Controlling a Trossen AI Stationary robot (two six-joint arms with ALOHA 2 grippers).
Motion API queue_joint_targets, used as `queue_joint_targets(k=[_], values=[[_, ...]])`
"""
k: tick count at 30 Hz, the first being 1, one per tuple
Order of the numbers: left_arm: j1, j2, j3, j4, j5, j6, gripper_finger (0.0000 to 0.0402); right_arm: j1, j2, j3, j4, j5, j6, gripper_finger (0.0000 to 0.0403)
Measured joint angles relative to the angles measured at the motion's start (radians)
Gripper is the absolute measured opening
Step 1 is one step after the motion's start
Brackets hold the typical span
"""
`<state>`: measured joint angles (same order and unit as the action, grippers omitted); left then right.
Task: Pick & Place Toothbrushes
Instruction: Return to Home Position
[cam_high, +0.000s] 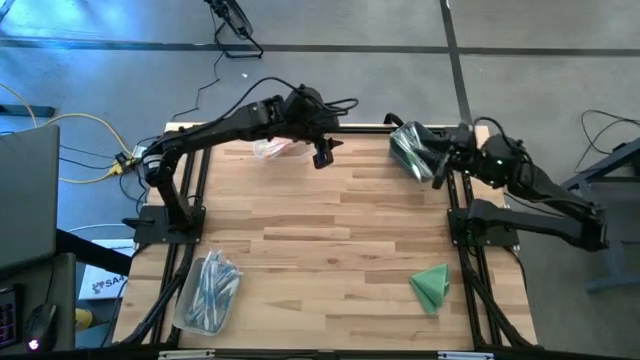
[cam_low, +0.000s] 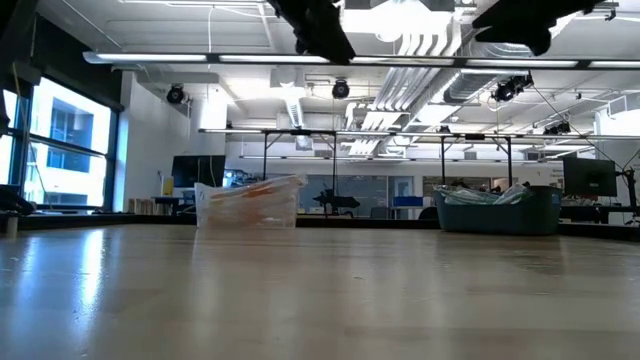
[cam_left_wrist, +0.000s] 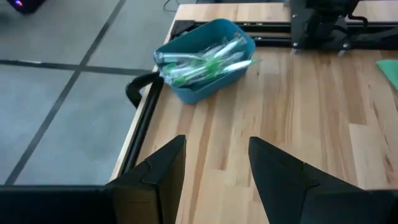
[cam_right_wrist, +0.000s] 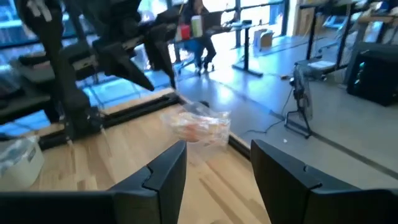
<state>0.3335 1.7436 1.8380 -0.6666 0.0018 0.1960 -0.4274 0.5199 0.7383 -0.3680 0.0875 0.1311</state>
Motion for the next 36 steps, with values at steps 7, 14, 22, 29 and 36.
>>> queue_joint_targets(k=[7,14,22,29,36], values=[[0.0,-0.05,0.0,-0.034,0.044,0.001,0.0171,0.0,-0.141,-0.018,-0.025,0.067,0.027,0.0172],[0.0,-0.108,0.0,-0.107,0.046,0.003,0.0171,0.0,-0.266,-0.019,-0.126,0.126,0.045,0.0172],[0.015,-0.173,0.0,-0.15,0.024,-0.002,0.0171,0.0,-0.381,-0.019,-0.19,0.149,0.049,0.0172],[0.027,-0.282,-0.142,-0.088,0.018,-0.064,0.0171,0.0,-0.463,-0.019,-0.261,0.18,0.062,0.0172],[0.026,-0.504,-0.475,0.185,0.023,-0.148,0.0171,0.0,-0.486,-0.019,-0.272,0.211,0.089,0.0172]])
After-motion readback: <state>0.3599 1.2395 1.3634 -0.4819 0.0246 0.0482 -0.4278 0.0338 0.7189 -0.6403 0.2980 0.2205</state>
